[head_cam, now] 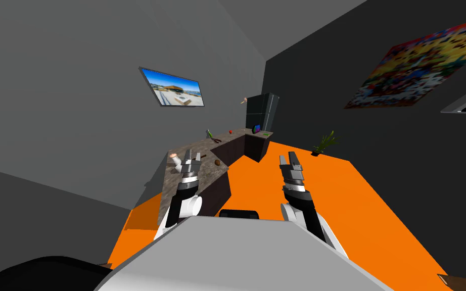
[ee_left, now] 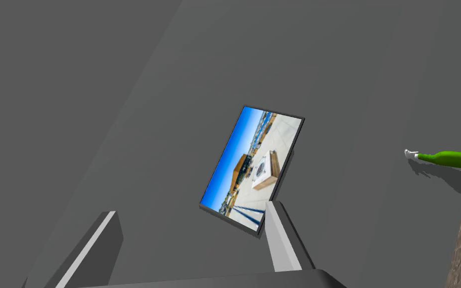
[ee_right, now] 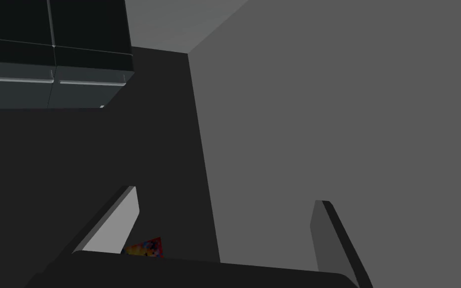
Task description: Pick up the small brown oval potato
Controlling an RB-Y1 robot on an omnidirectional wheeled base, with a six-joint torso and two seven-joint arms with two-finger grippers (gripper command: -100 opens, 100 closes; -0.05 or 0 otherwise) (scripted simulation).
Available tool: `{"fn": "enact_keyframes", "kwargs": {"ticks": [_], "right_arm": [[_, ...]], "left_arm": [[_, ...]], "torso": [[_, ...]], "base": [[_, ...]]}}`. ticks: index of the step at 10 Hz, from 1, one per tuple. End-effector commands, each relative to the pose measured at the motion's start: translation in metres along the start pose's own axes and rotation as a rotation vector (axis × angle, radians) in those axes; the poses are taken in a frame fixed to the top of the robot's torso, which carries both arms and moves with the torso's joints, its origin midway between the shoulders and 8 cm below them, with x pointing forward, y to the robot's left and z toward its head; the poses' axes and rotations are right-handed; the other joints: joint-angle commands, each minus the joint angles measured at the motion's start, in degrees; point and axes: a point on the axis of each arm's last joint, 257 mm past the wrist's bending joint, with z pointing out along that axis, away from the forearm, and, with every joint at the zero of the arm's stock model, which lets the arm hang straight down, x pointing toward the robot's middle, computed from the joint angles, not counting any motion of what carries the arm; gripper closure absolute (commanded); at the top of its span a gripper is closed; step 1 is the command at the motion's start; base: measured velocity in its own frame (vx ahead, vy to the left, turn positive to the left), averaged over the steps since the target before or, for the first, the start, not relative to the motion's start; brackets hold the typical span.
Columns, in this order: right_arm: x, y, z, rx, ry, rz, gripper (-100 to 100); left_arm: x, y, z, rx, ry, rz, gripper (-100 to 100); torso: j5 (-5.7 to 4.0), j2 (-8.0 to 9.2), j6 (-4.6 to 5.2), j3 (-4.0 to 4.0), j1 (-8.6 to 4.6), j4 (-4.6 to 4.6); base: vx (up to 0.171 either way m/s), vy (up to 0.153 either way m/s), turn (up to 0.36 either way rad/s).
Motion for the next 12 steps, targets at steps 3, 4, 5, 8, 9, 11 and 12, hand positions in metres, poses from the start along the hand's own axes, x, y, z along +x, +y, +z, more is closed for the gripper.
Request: {"fn": "enact_keyframes", "kwargs": {"ticks": [3, 4, 5, 8, 9, 11, 12], "right_arm": [[0.000, 0.000, 0.000, 0.000, 0.000, 0.000, 0], [0.000, 0.000, 0.000, 0.000, 0.000, 0.000, 0], [0.000, 0.000, 0.000, 0.000, 0.000, 0.000, 0], [0.000, 0.000, 0.000, 0.000, 0.000, 0.000, 0], [0.000, 0.000, 0.000, 0.000, 0.000, 0.000, 0], [0.000, 0.000, 0.000, 0.000, 0.000, 0.000, 0], [0.000, 0.000, 0.000, 0.000, 0.000, 0.000, 0]], "left_arm": [[-0.009, 0.000, 0.012, -0.033, 0.031, 0.065, -100], [-0.012, 0.000, 0.016, -0.045, 0.036, 0.084, -100], [-0.015, 0.000, 0.019, -0.057, 0.041, 0.104, -100], [-0.023, 0.002, 0.027, -0.090, 0.050, 0.150, -100], [-0.028, -0.001, 0.032, -0.094, 0.055, 0.175, -100], [-0.033, 0.002, 0.035, -0.123, 0.059, 0.203, -100], [-0.033, 0.004, 0.035, -0.132, 0.059, 0.203, -100]], "torso": [[0.00, -0.09, 0.00, -0.05, 0.01, -0.02], [0.00, -0.11, 0.00, -0.07, 0.01, -0.02], [0.00, -0.12, 0.00, -0.07, 0.00, -0.03], [0.00, -0.10, 0.00, -0.06, -0.01, -0.03], [0.00, -0.10, 0.00, -0.06, -0.03, -0.02], [-0.01, -0.11, 0.00, -0.07, -0.04, -0.03], [-0.01, -0.11, 0.00, -0.06, -0.03, -0.03]], "base": [[0.024, -0.002, 0.031], [0.029, -0.004, 0.021], [0.032, -0.005, 0.024], [0.025, -0.007, 0.014], [0.034, -0.019, 0.012], [0.026, -0.012, 0.008], [0.021, -0.006, 0.002]]}}
